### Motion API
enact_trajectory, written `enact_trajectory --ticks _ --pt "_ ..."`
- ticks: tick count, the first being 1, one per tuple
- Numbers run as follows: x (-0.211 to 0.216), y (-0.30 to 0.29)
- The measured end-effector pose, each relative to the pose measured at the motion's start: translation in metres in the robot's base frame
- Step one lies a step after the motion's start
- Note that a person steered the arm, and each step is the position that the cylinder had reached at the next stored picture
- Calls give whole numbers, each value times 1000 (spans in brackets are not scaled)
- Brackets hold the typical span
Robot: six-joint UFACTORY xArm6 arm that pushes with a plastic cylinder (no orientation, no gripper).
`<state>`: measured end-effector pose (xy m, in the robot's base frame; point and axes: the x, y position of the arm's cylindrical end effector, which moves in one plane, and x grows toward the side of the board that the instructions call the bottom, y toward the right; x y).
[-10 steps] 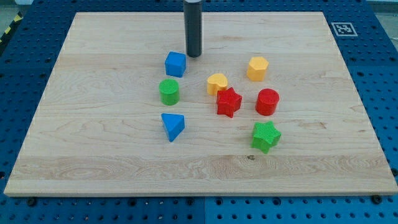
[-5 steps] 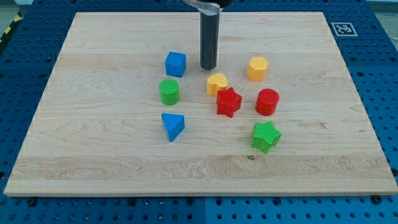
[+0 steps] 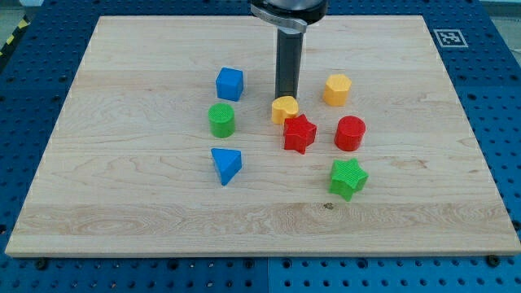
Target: Separate red star and yellow heart
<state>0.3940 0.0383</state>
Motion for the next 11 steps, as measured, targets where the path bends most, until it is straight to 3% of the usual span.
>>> enact_trajectory --ticks 6,11 --pt "60 16" --pt "74 15"
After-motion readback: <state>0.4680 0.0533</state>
